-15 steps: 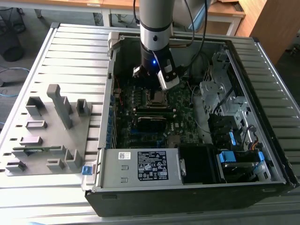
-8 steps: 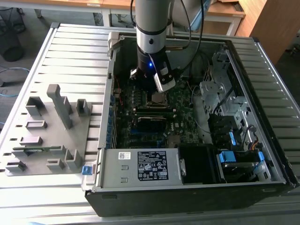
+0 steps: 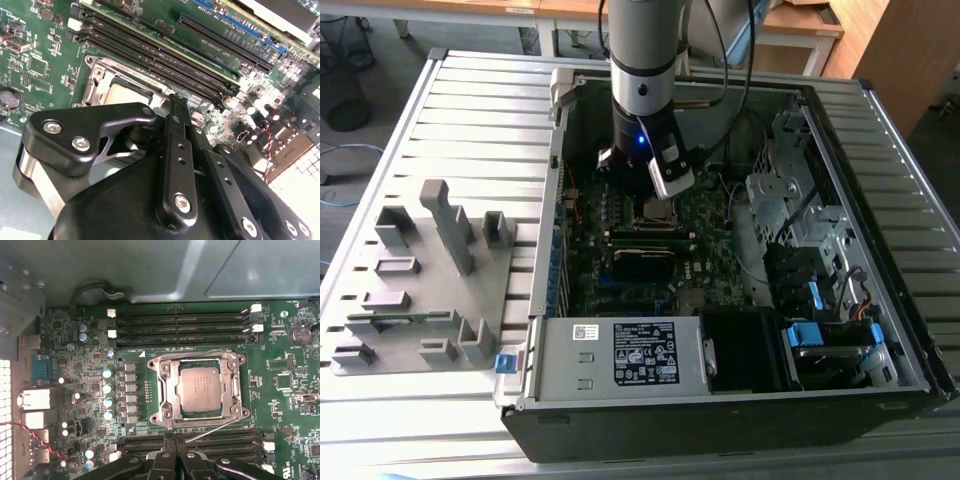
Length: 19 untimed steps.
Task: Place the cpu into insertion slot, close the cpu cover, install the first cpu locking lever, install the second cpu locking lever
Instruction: 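Install the second cpu locking lever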
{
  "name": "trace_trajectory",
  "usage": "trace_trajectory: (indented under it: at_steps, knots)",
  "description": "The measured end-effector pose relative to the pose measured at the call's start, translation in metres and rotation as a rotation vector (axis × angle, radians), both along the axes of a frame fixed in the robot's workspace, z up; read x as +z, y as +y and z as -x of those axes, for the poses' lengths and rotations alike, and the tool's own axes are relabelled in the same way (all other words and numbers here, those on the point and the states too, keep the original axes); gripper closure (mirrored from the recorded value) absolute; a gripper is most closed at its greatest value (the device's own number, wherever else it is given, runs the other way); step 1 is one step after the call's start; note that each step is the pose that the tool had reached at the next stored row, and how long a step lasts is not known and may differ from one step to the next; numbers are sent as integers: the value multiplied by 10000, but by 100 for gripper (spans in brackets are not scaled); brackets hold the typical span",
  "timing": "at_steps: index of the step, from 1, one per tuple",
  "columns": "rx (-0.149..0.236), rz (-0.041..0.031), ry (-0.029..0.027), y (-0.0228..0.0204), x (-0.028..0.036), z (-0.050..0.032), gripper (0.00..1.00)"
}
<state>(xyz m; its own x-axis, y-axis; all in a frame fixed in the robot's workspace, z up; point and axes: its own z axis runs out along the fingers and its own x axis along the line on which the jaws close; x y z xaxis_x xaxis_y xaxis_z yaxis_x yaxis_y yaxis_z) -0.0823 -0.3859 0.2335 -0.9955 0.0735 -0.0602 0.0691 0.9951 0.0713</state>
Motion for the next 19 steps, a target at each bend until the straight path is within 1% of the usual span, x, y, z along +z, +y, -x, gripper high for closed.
trace_trajectory:
  at_steps: [2,7,13,17,19]
  knots:
    - [1,27,2,-2,-15,0,90]
    - [0,49,2,-5,-85,9,90]
    - [1,75,9,-6,-156,46,90]
    - [-3,75,10,-6,-183,69,90]
    - [-2,76,11,-7,-186,70,90]
